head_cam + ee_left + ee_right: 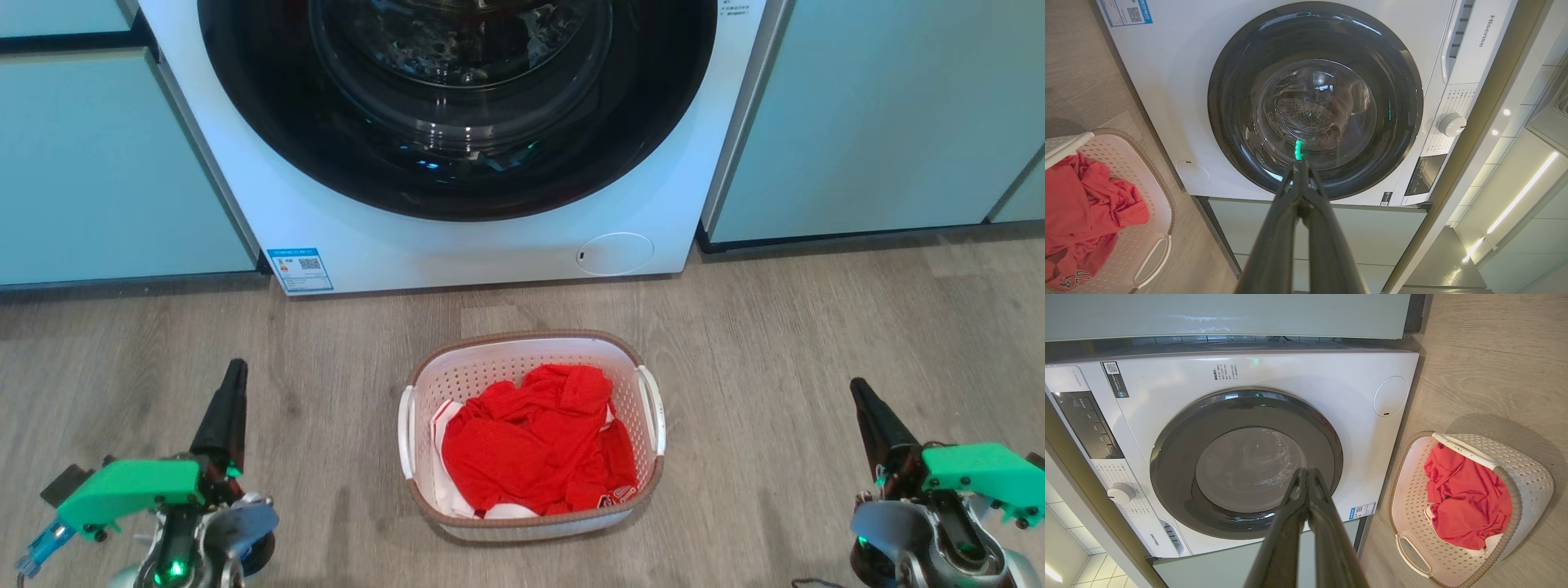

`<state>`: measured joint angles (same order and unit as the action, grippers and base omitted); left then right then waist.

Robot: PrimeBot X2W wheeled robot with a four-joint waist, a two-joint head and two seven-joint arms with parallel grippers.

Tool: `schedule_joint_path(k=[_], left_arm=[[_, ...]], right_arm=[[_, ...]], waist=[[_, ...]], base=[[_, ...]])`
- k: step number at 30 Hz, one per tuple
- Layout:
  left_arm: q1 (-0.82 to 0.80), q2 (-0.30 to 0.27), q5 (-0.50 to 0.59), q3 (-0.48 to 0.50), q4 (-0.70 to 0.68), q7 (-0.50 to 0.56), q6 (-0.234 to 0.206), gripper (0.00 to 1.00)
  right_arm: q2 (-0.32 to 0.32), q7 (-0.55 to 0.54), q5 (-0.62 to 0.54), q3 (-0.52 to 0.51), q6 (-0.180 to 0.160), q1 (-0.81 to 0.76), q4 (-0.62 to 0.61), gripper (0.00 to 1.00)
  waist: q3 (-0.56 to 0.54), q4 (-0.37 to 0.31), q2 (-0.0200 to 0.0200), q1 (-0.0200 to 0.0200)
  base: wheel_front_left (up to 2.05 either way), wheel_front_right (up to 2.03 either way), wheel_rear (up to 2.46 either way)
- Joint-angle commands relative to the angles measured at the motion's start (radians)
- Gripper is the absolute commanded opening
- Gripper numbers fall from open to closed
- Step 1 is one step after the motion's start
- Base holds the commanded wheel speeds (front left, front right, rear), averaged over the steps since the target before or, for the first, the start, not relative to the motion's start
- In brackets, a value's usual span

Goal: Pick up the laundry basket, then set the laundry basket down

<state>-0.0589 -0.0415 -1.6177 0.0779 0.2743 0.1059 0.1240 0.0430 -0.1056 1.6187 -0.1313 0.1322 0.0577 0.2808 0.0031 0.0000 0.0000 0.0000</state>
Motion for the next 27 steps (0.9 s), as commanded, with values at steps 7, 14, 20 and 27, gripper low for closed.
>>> schedule_joint_path(k=[7, 14, 20, 27], left_arm=[[-0.049, -0.009, 0.009, 0.036, -0.029, 0.007, 0.007, 0.0], [0.005, 0.002, 0.0, -0.003, 0.021, -0.001, -0.001, 1.0], [0.017, 0.003, 0.009, -0.009, 0.028, -0.016, -0.001, 1.0], [0.018, 0.003, 0.033, -0.014, 0.012, -0.037, 0.0, 1.0]], right_arm=[[0.007, -0.008, -0.01, 0.017, -0.002, 0.05, -0.036, 0.0], [-0.003, 0.002, 0.0, 0.003, 0.0, -0.006, 0.02, 1.0], [-0.005, 0.017, -0.003, 0.019, 0.0, -0.012, 0.034, 1.0], [-0.004, 0.037, -0.028, 0.03, 0.0, -0.008, 0.031, 1.0]], waist=[[0.0, 0.0, 0.0, 0.0], [0.0, 0.0, 0.0, 0.0], [0.0, 0.0, 0.0, 0.0], [0.001, 0.0, 0.0, 0.0]], base=[[0.0, 0.0, 0.0], [0.0, 0.0, 0.0], [0.0, 0.0, 0.0], [0.0, 0.0, 0.0]])
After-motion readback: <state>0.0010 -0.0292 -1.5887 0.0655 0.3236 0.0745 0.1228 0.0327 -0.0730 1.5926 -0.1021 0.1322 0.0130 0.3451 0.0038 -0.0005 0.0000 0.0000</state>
